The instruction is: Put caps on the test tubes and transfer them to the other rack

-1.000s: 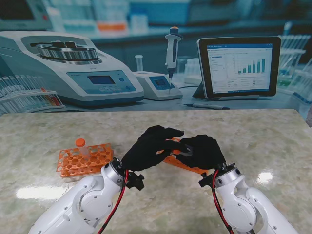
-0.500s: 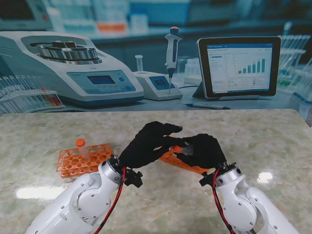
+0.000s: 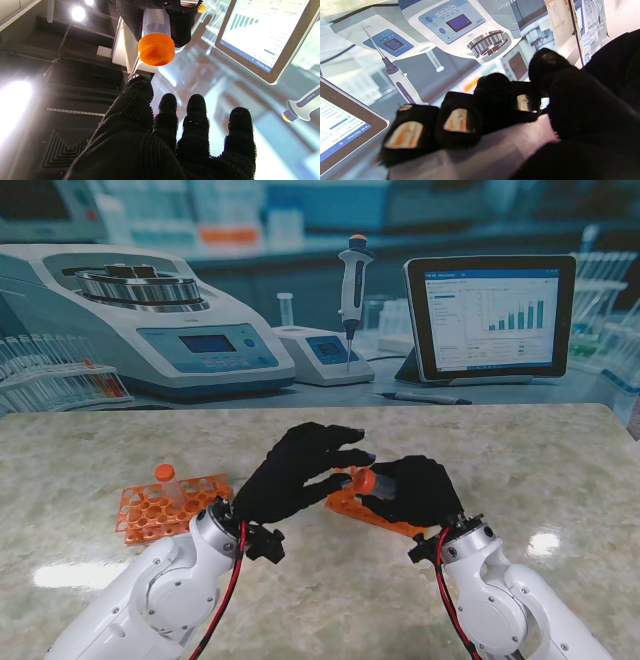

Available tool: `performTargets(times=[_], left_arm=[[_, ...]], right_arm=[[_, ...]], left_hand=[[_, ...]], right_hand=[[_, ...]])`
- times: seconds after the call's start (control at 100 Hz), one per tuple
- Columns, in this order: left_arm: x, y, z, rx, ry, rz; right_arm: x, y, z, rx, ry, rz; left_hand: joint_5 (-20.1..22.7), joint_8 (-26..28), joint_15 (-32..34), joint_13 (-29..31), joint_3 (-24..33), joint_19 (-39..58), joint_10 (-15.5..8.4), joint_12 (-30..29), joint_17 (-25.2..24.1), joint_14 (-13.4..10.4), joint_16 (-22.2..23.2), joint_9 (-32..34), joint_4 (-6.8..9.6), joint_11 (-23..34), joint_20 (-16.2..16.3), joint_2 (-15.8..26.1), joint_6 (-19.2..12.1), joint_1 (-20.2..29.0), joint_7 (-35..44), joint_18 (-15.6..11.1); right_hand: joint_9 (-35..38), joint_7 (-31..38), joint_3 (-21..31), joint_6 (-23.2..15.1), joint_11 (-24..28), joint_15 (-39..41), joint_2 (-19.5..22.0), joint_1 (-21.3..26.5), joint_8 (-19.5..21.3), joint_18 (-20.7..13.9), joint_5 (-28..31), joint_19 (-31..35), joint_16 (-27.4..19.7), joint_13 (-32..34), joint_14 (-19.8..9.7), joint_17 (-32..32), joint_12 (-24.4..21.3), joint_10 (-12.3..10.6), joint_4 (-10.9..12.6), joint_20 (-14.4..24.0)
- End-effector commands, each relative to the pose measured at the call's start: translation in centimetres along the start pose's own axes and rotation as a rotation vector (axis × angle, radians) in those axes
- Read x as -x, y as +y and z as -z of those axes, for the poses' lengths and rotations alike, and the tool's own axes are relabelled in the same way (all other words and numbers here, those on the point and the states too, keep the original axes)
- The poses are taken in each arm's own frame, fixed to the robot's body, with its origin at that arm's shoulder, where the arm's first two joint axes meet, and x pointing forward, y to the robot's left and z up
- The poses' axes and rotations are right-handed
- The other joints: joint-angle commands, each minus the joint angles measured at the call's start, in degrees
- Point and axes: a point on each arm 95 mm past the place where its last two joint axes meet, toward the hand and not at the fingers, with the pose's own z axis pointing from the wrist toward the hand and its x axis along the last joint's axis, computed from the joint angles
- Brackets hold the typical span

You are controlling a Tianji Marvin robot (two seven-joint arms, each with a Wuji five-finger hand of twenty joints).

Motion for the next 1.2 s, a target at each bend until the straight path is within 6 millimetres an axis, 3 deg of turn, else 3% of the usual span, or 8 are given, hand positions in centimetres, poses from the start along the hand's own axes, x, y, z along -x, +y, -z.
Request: performTargets(times=[0.0, 0.13, 0.27, 0.49, 1.19], left_arm=[[-0.1, -0.1, 0.1, 0.002, -0.011, 0.001], [0.2, -0.2, 0.3, 0.003, -0.033, 0.000], [0.6, -0.2, 0.4, -0.007, -0.054, -0.005], [1.2, 0.1, 0.3, 0.000, -0.083, -0.016], [1.9, 2.2, -0.8, 0.064, -0.093, -0.001]], right_arm=[[-0.1, -0.3, 0.2, -0.004, -0.002, -0.006], [-0.1, -0.2, 0.2, -0.004, -0.002, -0.005], [-0.1, -0.2, 0.2, -0.003, 0.001, -0.005], [-0.2, -0.1, 0.2, -0.002, 0.004, -0.004], [-0.3, -0.2, 0.2, -0.006, 0.007, -0.006]], left_hand=[[1.5, 0.1, -0.8, -1.8, -2.7, -2.6, 1.2, -0.3, -1.2, -0.8, 0.0, -2.3, 1.48, -1.5, -0.2, 3.6, 2.5, 3.5, -1.5, -1.2], [-0.2, 5.6, -0.6, -2.1, -4.7, -2.8, 1.4, 0.4, -1.1, -0.9, 0.3, -3.4, 1.37, -1.3, 0.1, 3.7, 4.7, 1.3, -0.3, -1.2], [-2.1, 7.8, -0.4, -2.2, -5.3, -2.5, 1.6, 1.5, -0.8, -0.6, 0.8, -4.0, 1.84, -1.1, 0.8, 1.3, 6.2, -9.3, 0.5, -0.9], [-5.9, 12.4, -0.2, -2.4, -4.9, -2.1, 1.8, 2.6, -0.7, -0.6, 1.4, -5.1, 0.85, -1.0, 1.0, -3.2, 6.7, -14.8, 5.7, -0.5], [-7.6, 15.9, 0.0, -2.3, -4.7, -1.6, 2.1, 3.0, -0.7, -0.4, 1.6, -5.6, 0.35, -1.1, 0.9, -5.5, 7.0, -17.5, 9.9, 0.1]], right_hand=[[2.9, 4.1, 1.0, -3.6, 1.1, 11.9, 2.2, 2.0, 1.7, -5.1, 1.7, 17.3, 4.4, 1.3, -8.7, 4.0, 1.2, 0.9, 0.2, 3.4], [2.9, 4.1, 1.1, -3.6, 1.1, 11.9, 2.2, 2.0, 1.7, -5.1, 1.7, 17.3, 4.4, 1.3, -8.7, 3.9, 1.2, 0.9, 0.2, 3.4], [2.9, 4.0, 1.1, -3.7, 1.1, 11.9, 2.2, 2.0, 1.7, -5.1, 1.7, 17.3, 4.4, 1.3, -8.7, 4.0, 1.2, 0.9, 0.2, 3.4], [2.9, 4.0, 1.1, -3.6, 1.1, 11.9, 2.2, 2.0, 1.7, -5.1, 1.7, 17.3, 4.4, 1.3, -8.7, 4.0, 1.2, 0.9, 0.2, 3.4], [2.9, 4.0, 1.0, -3.6, 1.1, 11.9, 2.2, 2.0, 1.7, -5.1, 1.8, 17.3, 4.4, 1.3, -8.7, 4.0, 1.1, 0.9, 0.2, 3.4]])
